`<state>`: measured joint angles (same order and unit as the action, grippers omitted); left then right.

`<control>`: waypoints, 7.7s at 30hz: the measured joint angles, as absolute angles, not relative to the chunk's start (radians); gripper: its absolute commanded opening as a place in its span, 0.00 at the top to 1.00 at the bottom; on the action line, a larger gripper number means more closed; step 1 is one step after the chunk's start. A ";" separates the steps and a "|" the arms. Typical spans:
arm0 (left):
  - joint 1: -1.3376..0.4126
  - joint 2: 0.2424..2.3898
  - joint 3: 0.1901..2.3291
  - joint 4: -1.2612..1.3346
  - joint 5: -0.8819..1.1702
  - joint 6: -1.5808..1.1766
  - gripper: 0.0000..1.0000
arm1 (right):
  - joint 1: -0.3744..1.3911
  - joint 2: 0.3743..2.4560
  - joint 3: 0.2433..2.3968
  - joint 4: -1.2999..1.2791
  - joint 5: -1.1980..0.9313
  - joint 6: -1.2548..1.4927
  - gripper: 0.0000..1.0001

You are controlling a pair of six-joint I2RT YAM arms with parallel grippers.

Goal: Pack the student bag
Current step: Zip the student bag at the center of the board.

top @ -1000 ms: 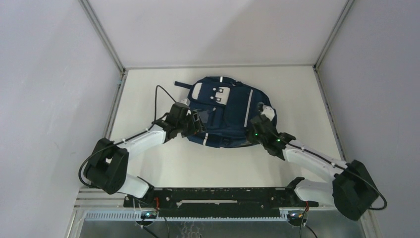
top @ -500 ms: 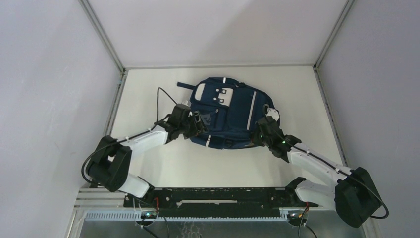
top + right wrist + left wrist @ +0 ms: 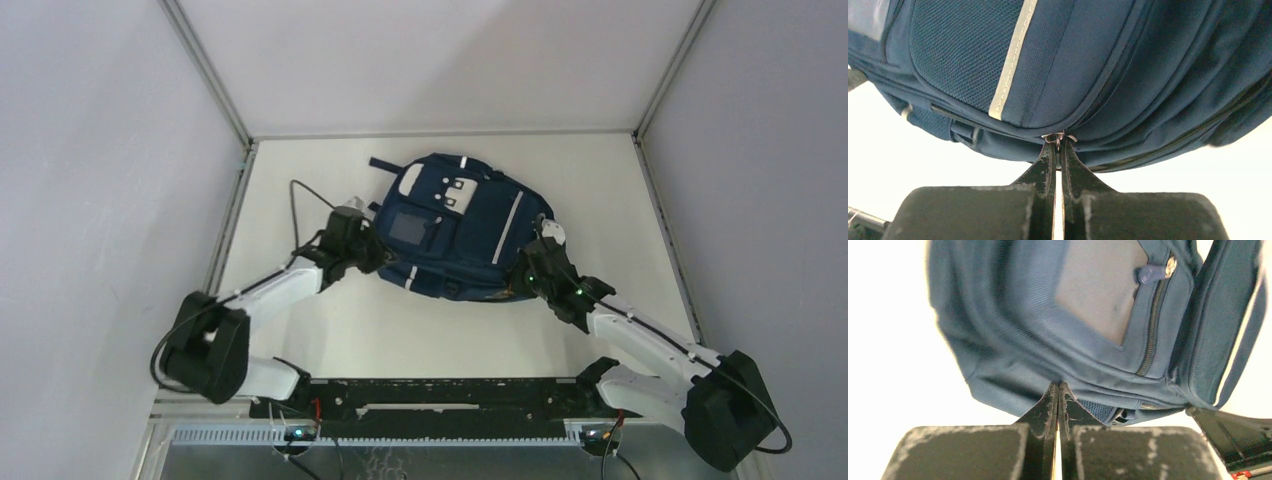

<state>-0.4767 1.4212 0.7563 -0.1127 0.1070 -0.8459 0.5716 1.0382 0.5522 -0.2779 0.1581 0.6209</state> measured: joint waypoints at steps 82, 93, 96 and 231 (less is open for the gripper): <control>-0.991 1.156 0.589 0.246 0.072 0.461 1.00 | 0.537 0.795 0.513 -0.318 -0.082 0.578 1.00; -0.975 0.892 0.470 0.144 0.083 0.460 1.00 | 0.371 0.930 0.579 -0.328 -0.118 0.500 1.00; -0.975 0.875 0.467 0.118 0.067 0.461 1.00 | 0.333 0.997 0.580 -0.309 -0.155 0.515 1.00; -1.225 1.464 0.878 0.081 -0.319 0.222 1.00 | 0.513 1.242 0.872 -0.535 -0.275 0.338 1.00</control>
